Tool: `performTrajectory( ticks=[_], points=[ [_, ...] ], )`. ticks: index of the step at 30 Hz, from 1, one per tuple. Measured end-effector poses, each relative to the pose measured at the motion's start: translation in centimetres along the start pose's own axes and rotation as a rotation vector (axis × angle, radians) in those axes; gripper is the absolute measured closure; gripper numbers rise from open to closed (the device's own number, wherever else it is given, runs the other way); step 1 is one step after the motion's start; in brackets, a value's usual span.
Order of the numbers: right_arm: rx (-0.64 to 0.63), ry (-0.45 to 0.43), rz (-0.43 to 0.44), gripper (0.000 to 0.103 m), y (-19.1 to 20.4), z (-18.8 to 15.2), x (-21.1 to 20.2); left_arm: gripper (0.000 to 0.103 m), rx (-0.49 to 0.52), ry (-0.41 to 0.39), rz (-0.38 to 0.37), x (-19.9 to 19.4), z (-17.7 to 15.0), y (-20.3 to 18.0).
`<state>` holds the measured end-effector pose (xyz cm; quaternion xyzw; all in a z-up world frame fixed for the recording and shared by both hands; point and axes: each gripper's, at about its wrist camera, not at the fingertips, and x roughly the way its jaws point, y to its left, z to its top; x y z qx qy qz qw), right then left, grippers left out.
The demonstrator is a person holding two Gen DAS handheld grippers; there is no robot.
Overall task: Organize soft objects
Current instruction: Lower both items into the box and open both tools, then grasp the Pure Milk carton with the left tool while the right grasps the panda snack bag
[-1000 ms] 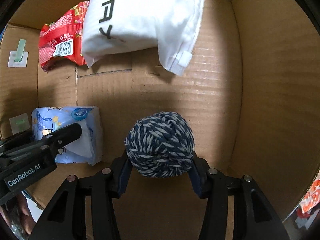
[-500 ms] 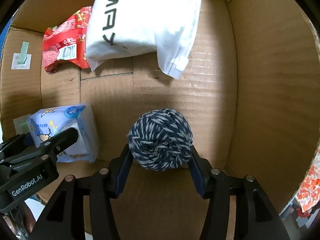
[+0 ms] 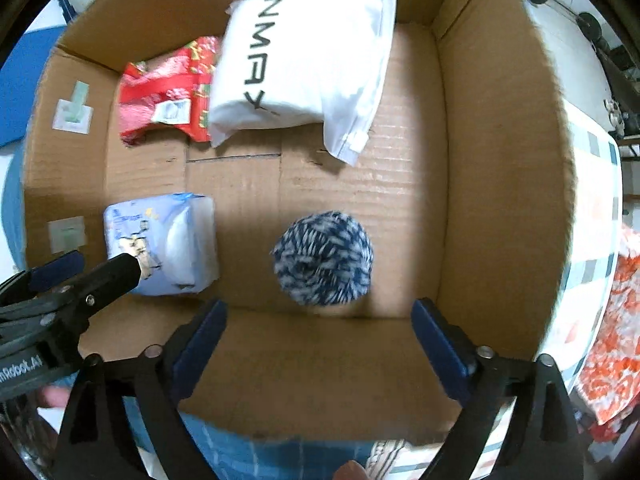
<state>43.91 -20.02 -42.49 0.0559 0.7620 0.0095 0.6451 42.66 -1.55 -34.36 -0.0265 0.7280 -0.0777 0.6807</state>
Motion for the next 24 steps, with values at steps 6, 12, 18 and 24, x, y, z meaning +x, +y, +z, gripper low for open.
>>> performTrajectory(
  ticks=[6,12,18,24],
  points=[
    [0.041,-0.096,0.025,0.0,0.3,-2.5,-3.7,0.0,0.024,-0.128,0.002,-4.7,-2.5,-1.4],
    [0.024,-0.207,-0.022,0.0,-0.1,-5.2,-7.7,0.0,0.044,-0.256,0.026,-8.7,-4.7,-0.8],
    [0.022,-0.304,-0.029,0.0,-0.5,-8.2,-10.3,0.0,0.06,-0.344,0.046,-11.8,-7.6,-0.7],
    [0.003,-0.396,-0.033,0.0,0.0,-11.7,-13.4,0.0,0.088,-0.421,0.071,-14.2,-10.5,-1.1]
  ],
)
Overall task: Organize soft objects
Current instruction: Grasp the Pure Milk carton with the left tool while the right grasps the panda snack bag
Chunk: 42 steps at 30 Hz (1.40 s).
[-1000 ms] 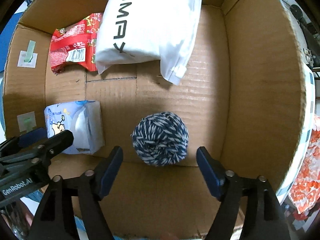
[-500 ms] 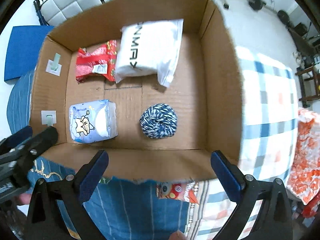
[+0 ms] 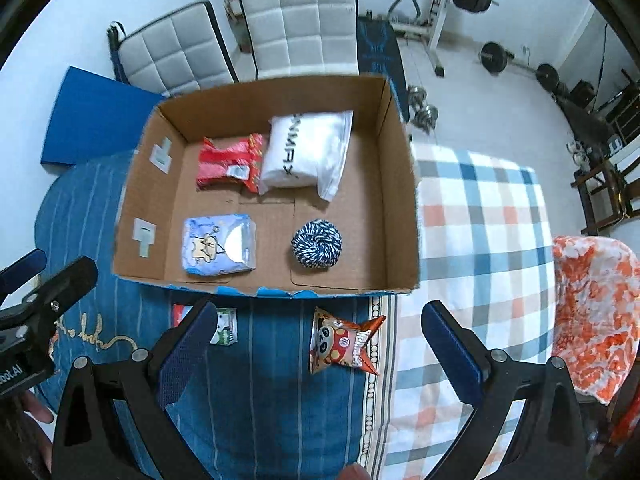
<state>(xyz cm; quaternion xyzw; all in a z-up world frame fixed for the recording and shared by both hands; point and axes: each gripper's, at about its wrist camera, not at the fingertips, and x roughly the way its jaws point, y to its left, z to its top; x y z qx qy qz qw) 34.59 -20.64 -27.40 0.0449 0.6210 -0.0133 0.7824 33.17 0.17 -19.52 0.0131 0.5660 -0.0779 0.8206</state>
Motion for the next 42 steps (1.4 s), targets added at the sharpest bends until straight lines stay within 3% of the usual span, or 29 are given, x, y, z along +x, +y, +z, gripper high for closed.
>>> performTrajectory(
  ticks=[13,19,26,32,38,42],
  points=[
    [0.014,-0.125,0.019,0.0,0.0,-2.7,-7.7,0.0,0.007,-0.088,-0.015,-5.9,-1.7,-0.8],
    [0.043,-0.119,0.025,0.0,-0.8,-3.3,-7.5,0.0,0.01,-0.104,0.006,-5.5,-2.2,-1.1],
    [0.112,0.062,0.003,0.0,-3.7,-4.5,-0.2,0.0,-0.002,0.011,0.052,0.1,-3.9,-0.8],
    [0.154,0.238,0.024,0.0,-5.2,-6.3,8.8,0.0,-0.027,0.169,0.057,6.9,-6.0,-0.6],
    [0.132,0.285,-0.017,0.003,-4.3,-7.0,14.3,0.0,-0.02,0.285,0.077,12.7,-7.1,-1.3],
    [0.109,0.332,-0.016,0.016,-3.1,-7.3,16.6,0.0,0.004,0.354,0.096,16.3,-7.2,-1.6]
  ],
)
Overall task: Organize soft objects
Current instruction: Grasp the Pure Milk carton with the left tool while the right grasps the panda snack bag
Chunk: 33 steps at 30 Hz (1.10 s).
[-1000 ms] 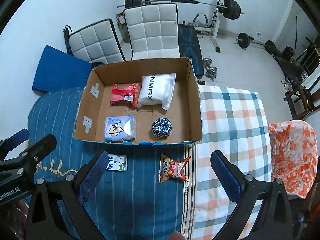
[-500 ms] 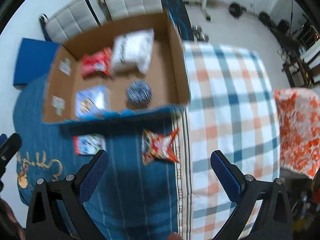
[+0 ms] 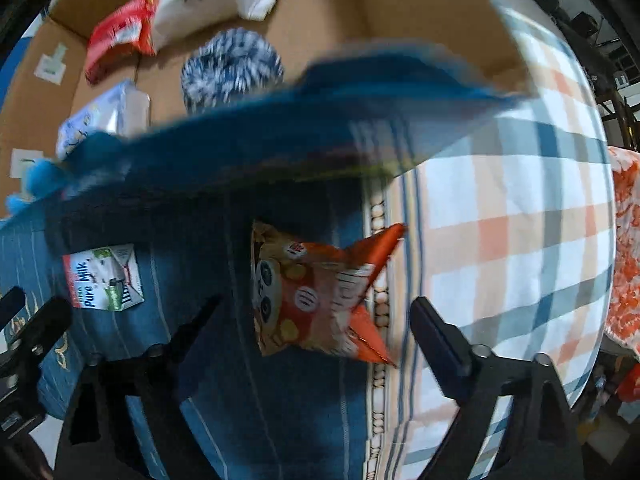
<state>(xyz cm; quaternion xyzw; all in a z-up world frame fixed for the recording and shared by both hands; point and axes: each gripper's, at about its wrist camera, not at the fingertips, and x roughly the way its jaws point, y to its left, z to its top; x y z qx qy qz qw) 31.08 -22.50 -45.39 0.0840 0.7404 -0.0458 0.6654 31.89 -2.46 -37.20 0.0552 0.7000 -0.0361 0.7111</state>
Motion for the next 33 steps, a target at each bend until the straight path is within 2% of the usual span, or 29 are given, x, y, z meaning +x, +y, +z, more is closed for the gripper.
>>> performTrajectory(
  ticks=[2,4,10,13,14,15,21,27,33],
  points=[
    [-0.006,0.028,-0.004,0.023,0.5,0.1,1.2,0.0,-0.002,0.041,0.002,1.6,0.4,0.0],
    [-0.009,0.055,-0.008,0.036,0.8,0.0,2.2,0.0,-0.005,0.073,-0.009,2.9,0.7,0.0],
    [0.003,0.061,-0.026,0.04,1.4,-0.4,2.9,0.0,-0.035,0.129,-0.036,5.7,1.0,0.5],
    [0.001,0.067,-0.025,0.042,1.5,-0.6,3.1,0.003,-0.029,0.11,-0.034,5.8,0.9,0.5],
    [-0.001,0.068,-0.025,0.042,1.6,-0.5,3.2,0.009,-0.028,0.111,-0.05,5.9,0.9,0.4],
    [-0.001,0.068,-0.026,0.044,1.6,-0.6,3.2,0.012,-0.029,0.115,-0.062,5.9,0.9,0.3],
    [-0.007,0.096,-0.026,0.047,0.8,-0.3,2.9,0.012,-0.002,0.099,-0.039,5.3,0.3,-0.6],
    [-0.013,0.151,0.027,0.048,0.0,-4.0,3.7,0.012,0.028,0.126,-0.018,5.4,-5.1,-1.4],
    [-0.028,0.192,0.043,0.048,-0.2,-8.6,4.8,0.012,0.024,0.178,-0.038,5.9,-10.8,-2.2]
  ],
)
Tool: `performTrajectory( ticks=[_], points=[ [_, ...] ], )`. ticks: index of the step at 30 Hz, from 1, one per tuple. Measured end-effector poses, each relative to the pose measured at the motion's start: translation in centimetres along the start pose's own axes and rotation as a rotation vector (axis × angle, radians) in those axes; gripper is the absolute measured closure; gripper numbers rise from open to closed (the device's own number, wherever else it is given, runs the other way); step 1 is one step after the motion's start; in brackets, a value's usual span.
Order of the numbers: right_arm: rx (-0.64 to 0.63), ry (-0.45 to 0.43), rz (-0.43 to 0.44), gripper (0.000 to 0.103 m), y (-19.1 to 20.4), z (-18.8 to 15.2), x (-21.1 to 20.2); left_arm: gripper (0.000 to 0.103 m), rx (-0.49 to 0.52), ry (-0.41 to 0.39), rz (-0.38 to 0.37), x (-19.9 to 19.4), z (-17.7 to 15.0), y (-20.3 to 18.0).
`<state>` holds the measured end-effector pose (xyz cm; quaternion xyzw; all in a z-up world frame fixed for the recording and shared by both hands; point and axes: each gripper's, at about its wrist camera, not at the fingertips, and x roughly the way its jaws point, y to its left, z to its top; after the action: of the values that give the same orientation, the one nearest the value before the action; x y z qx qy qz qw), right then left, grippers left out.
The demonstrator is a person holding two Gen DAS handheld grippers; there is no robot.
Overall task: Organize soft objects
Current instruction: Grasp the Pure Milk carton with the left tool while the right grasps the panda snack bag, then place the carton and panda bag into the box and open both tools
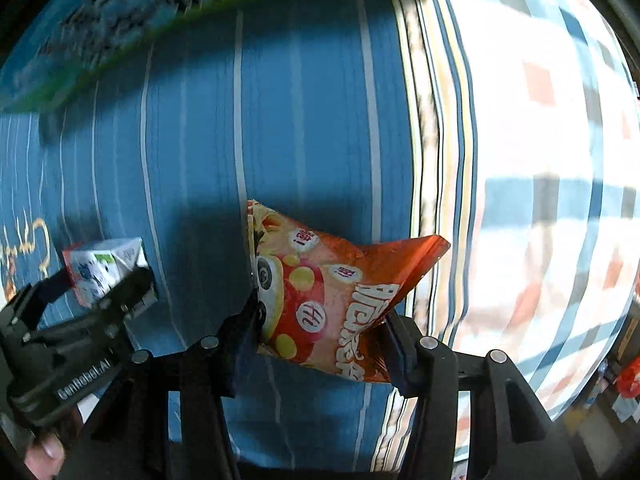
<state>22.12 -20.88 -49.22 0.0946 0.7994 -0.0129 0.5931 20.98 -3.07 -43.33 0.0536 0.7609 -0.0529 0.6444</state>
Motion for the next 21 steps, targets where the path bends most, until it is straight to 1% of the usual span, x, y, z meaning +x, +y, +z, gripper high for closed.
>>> performTrajectory(
  ticks=[3,7,10,12,14,16,17,18,21],
  points=[
    [-0.005,0.012,0.001,0.048,0.0,-1.6,0.5,0.012,0.01,-0.012,0.007,0.2,-1.3,-0.5],
    [-0.01,0.008,-0.016,0.048,0.2,-1.7,0.7,0.012,-0.001,0.004,0.006,1.0,-1.0,-0.8],
    [-0.001,0.014,-0.017,0.048,0.2,-1.9,0.8,0.012,-0.007,-0.009,0.01,0.9,-0.9,-1.0],
    [0.0,0.014,-0.017,0.048,0.2,-1.6,0.7,0.013,-0.008,-0.018,0.008,0.6,-1.5,-1.0],
    [0.0,0.006,-0.018,0.048,0.0,-1.7,0.6,0.013,-0.009,-0.023,0.01,0.3,-2.5,-0.8],
    [-0.003,-0.001,-0.022,0.049,0.4,-2.0,0.5,0.013,-0.012,-0.02,0.006,-0.5,-2.4,0.3],
    [-0.002,-0.005,-0.024,0.05,1.3,-1.3,0.7,0.013,-0.013,-0.021,0.003,-0.8,-2.6,0.4],
    [-0.003,-0.04,-0.045,0.051,1.4,-1.4,0.5,0.013,-0.012,-0.023,0.002,-0.7,-2.3,0.6],
    [-0.002,-0.048,-0.036,0.051,1.4,-1.8,-0.2,0.014,-0.018,-0.027,0.001,-1.2,-2.3,1.0]
  ],
)
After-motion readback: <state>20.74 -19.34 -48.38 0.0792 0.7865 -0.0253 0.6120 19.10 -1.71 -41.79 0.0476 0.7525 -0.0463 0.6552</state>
